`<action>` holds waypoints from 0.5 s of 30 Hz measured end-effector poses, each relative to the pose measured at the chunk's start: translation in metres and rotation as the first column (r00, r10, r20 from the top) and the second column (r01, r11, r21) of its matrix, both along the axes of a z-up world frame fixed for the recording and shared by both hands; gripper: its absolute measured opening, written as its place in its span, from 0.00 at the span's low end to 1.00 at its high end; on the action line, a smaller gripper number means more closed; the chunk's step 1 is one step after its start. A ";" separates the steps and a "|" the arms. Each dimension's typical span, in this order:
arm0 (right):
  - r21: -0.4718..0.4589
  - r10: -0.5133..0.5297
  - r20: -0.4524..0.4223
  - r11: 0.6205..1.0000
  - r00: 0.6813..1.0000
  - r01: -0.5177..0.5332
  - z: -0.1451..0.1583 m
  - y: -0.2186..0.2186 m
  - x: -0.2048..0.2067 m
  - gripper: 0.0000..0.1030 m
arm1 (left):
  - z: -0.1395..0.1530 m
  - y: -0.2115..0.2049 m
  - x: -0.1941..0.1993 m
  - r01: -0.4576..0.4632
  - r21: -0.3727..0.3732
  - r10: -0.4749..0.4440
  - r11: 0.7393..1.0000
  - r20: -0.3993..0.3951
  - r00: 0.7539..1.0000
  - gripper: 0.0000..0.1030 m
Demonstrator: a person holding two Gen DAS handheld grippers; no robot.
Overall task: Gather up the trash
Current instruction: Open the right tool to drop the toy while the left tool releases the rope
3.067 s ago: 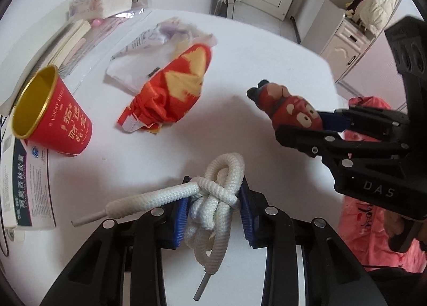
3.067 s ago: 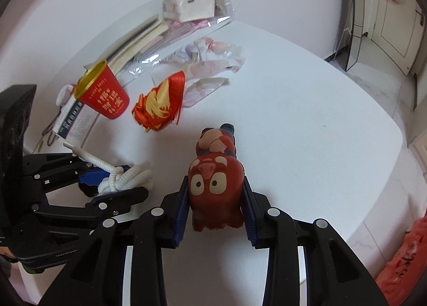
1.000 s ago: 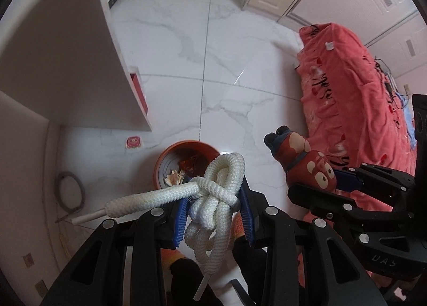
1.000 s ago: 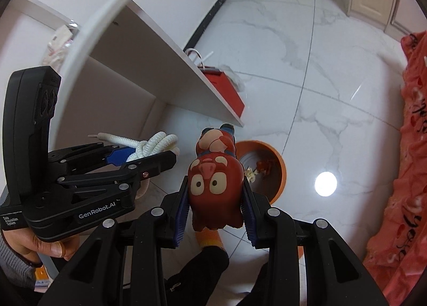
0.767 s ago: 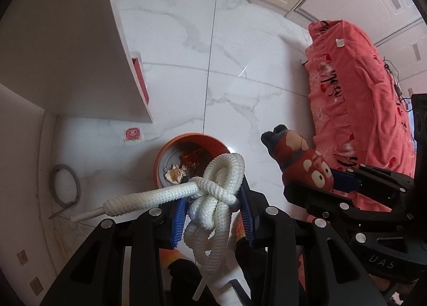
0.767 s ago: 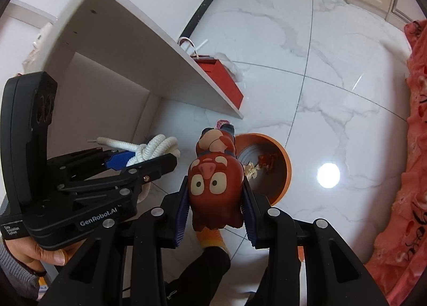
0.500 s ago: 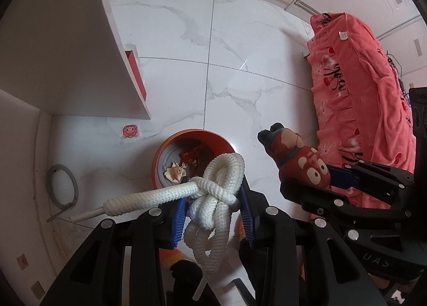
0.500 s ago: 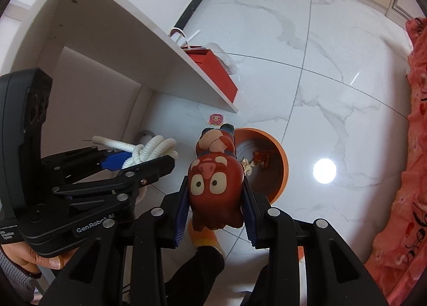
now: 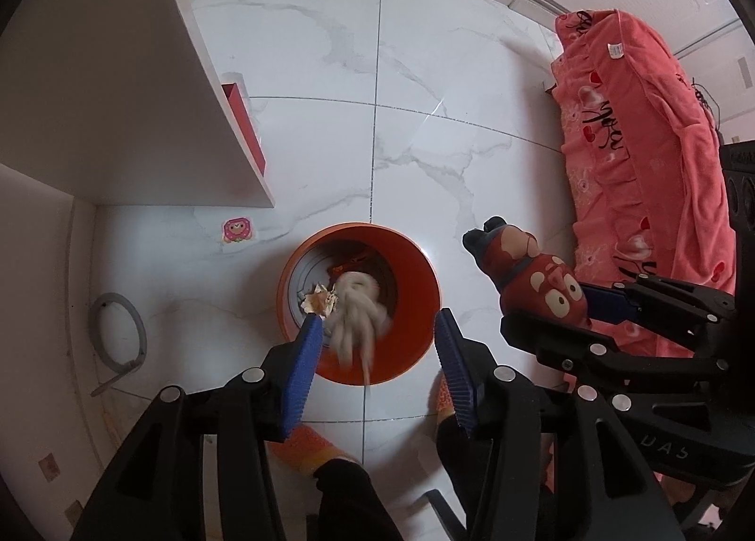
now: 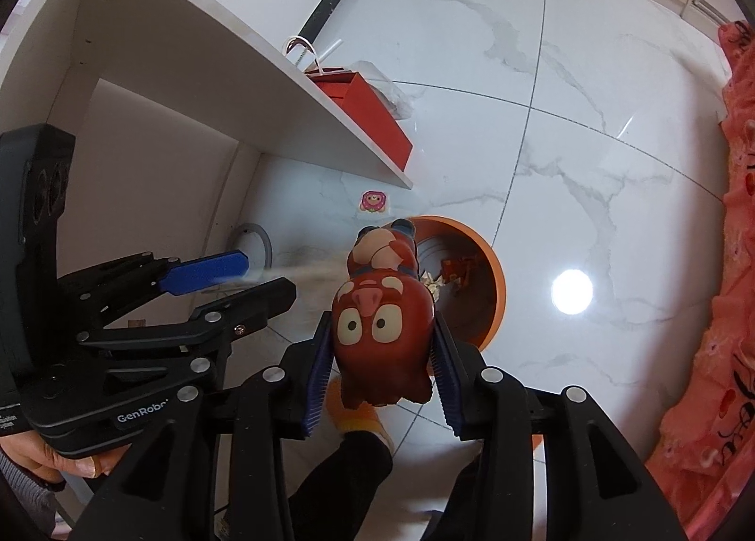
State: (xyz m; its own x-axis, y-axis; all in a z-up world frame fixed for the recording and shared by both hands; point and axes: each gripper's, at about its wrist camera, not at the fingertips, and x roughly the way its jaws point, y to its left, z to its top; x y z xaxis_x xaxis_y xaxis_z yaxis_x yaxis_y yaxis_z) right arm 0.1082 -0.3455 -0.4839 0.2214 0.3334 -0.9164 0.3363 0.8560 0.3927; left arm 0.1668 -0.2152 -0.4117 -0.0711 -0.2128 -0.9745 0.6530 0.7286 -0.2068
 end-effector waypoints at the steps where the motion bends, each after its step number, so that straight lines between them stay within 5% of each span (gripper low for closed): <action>1: -0.003 0.000 -0.002 1.000 1.000 0.000 0.000 0.001 0.000 0.41 | -0.001 0.001 0.000 0.000 0.002 0.000 1.000 -0.001 1.000 0.50; 5: 0.001 -0.011 -0.003 1.000 1.000 0.011 -0.002 -0.001 0.000 0.49 | -0.003 0.002 0.001 -0.003 0.015 0.003 1.000 -0.006 1.000 0.52; 15: 0.001 0.000 0.007 1.000 1.000 0.000 0.005 0.000 0.000 0.49 | 0.000 0.006 0.001 -0.012 0.024 0.012 1.000 -0.003 1.000 0.53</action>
State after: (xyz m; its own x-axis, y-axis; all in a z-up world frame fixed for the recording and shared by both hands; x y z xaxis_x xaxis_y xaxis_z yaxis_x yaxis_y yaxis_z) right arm 0.1080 -0.3459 -0.4790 0.2275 0.3340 -0.9147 0.3336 0.8558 0.3954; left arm 0.1683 -0.2095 -0.4118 -0.0719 -0.1902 -0.9791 0.6438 0.7409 -0.1912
